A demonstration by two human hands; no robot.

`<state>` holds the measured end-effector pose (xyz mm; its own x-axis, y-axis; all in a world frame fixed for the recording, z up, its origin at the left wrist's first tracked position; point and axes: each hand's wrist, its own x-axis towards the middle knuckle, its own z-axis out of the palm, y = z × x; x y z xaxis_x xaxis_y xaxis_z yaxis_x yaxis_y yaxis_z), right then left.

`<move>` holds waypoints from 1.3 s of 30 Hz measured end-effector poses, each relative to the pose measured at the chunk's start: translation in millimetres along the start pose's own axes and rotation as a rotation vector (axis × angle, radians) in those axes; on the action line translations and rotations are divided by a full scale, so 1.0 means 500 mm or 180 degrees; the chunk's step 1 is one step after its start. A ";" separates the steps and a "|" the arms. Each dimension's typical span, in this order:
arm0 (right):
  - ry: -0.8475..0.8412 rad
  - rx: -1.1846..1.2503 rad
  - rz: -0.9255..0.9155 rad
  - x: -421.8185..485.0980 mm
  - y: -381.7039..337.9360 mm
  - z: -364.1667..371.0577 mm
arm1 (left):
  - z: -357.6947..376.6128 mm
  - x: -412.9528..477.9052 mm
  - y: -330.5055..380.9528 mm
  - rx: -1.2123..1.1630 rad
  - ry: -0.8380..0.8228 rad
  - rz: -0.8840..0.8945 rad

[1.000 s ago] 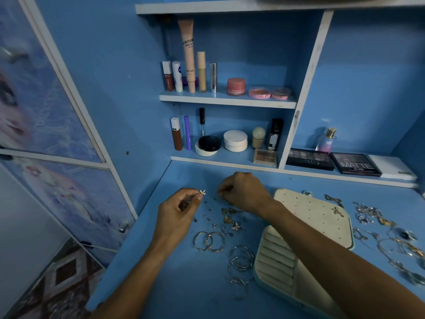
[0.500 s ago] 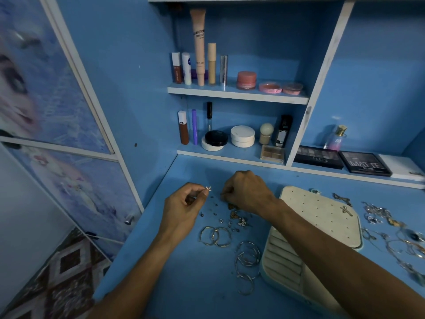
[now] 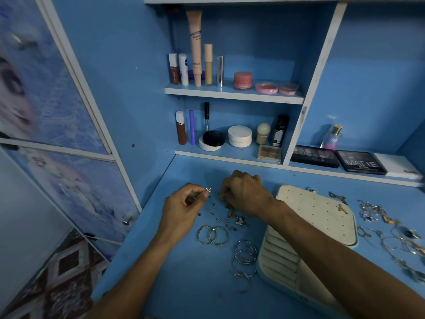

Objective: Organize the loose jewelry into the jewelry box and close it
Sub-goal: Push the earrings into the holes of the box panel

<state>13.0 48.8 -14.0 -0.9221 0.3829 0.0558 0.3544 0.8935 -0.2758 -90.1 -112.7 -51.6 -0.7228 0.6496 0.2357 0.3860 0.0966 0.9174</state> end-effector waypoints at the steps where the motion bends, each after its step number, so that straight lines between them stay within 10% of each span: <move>1: 0.0026 0.0129 0.0020 -0.002 0.002 -0.002 | 0.000 0.000 0.000 0.0010 -0.0003 0.0008; 23: 0.1373 0.1804 0.1060 -0.275 0.233 -0.144 | 0.266 0.012 0.202 -0.0007 -0.1689 0.0807; 39: 0.1073 0.1031 0.1763 -0.313 0.320 -0.114 | 0.385 0.038 0.200 0.0875 -0.1812 0.1000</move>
<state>222.8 144.9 -12.0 -0.5040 0.8575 0.1038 0.6437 0.4530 -0.6167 45.4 54.5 -17.2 -0.1702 0.9643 0.2030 0.7122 -0.0220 0.7016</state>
